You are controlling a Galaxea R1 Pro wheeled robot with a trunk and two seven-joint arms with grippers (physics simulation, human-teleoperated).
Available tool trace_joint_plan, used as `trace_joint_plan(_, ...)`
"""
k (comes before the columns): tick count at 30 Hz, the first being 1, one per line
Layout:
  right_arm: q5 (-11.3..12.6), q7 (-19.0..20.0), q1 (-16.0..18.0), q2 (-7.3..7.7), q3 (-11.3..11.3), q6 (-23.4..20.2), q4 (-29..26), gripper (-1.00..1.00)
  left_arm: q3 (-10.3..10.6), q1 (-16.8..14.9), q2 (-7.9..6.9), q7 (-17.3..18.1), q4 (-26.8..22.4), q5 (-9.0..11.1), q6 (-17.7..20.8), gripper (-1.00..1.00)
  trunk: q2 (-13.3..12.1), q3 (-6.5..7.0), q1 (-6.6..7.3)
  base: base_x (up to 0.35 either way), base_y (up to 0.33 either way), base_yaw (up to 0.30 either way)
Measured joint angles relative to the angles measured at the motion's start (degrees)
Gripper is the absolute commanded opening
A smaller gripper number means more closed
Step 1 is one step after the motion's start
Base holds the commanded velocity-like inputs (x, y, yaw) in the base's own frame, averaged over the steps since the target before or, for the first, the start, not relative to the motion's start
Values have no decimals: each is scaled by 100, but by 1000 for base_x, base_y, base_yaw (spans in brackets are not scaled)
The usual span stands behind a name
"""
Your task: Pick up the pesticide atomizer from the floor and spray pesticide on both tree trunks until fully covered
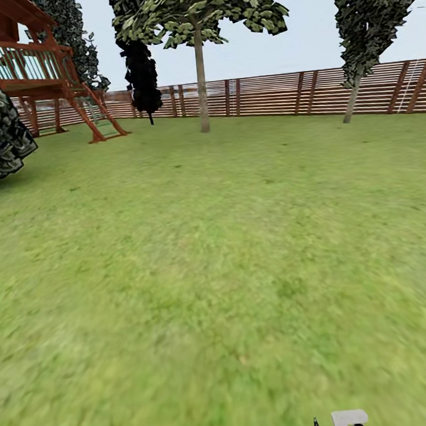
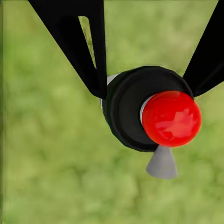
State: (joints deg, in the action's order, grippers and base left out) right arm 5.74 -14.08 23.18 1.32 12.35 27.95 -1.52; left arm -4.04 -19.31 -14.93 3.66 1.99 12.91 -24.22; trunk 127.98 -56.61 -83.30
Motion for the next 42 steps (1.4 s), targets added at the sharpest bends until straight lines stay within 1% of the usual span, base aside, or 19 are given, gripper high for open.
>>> trace_joint_plan(35,0,0,0,0,2,0,0,100,12,1,30,2,3,1,-6,-100,0,0,0,339,0,0)
trace_joint_plan(39,0,0,0,0,-1,0,1,100,-5,0,-3,-2,1,12,-3,-100,0,0,0,339,0,0)
trace_joint_plan(42,0,0,0,0,0,0,0,100,0,-1,8,-1,-5,5,0,-100,0,0,0,339,0,0)
